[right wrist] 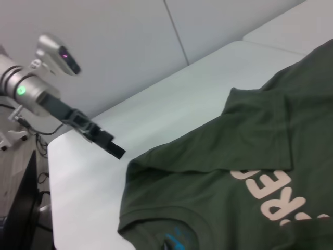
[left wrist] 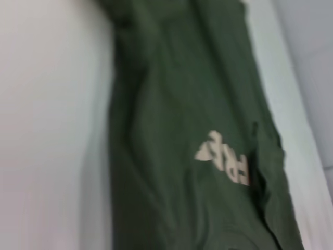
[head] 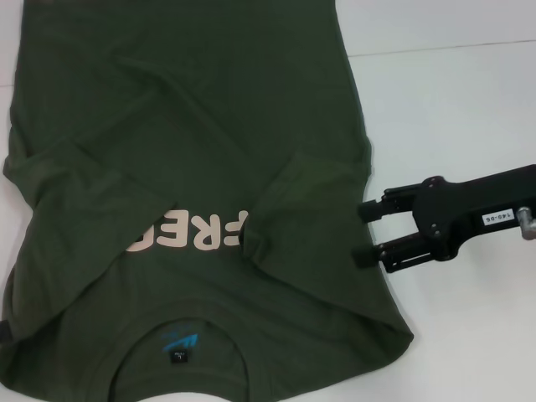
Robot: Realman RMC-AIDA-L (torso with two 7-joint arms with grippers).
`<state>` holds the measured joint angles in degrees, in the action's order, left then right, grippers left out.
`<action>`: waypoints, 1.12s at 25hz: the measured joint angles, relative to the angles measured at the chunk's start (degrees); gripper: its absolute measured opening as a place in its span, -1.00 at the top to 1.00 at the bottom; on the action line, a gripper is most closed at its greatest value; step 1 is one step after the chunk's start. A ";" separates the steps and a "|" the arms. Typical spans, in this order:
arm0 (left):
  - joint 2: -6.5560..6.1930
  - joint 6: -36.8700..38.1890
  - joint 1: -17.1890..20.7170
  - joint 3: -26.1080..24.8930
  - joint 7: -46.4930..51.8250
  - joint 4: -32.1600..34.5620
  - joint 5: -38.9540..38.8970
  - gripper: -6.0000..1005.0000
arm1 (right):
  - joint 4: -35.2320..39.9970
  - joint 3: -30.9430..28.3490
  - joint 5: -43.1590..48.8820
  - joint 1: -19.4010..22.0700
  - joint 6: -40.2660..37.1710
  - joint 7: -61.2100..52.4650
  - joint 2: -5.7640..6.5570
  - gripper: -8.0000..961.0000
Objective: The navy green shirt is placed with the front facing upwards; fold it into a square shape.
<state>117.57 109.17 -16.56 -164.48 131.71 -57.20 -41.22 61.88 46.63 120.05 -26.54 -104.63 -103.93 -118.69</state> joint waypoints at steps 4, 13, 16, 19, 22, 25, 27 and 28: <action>-0.06 -1.01 -0.97 0.63 5.50 0.21 3.75 -0.76 | 0.00 -0.21 -0.12 -0.15 -0.01 0.19 -0.09 -0.81; -0.42 -5.93 -2.90 0.99 7.30 4.26 7.31 -0.70 | 0.00 -0.61 -0.44 -0.73 0.74 0.37 -0.13 -0.81; -0.62 -6.74 -3.14 1.26 7.38 4.90 7.39 -0.67 | 0.02 -0.64 -1.13 -0.83 0.83 0.38 -0.18 -0.81; -0.79 -7.01 -3.27 1.27 7.77 4.99 7.43 -0.67 | 0.03 -0.71 -1.62 -0.84 0.83 0.39 -0.21 -0.81; -0.91 -7.08 -3.15 1.17 8.29 4.66 7.64 -0.67 | 0.05 -1.07 -1.71 -0.84 0.85 0.43 -0.22 -0.81; -1.03 -7.16 -3.00 0.79 8.68 4.34 8.14 -0.67 | 0.03 -1.46 -1.74 -0.90 0.94 0.49 -0.22 -0.80; -1.07 -7.32 -2.96 0.83 8.90 4.27 8.28 -0.67 | 0.02 -1.52 -1.85 -0.97 0.96 0.49 -0.22 -0.80; -1.08 -7.42 -2.97 0.90 8.93 4.28 8.39 -0.67 | 0.02 -1.55 -1.94 -0.99 0.96 0.49 -0.22 -0.80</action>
<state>116.50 101.75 -19.52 -163.58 140.64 -52.93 -32.82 61.90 45.08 118.11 -27.53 -103.67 -103.44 -118.91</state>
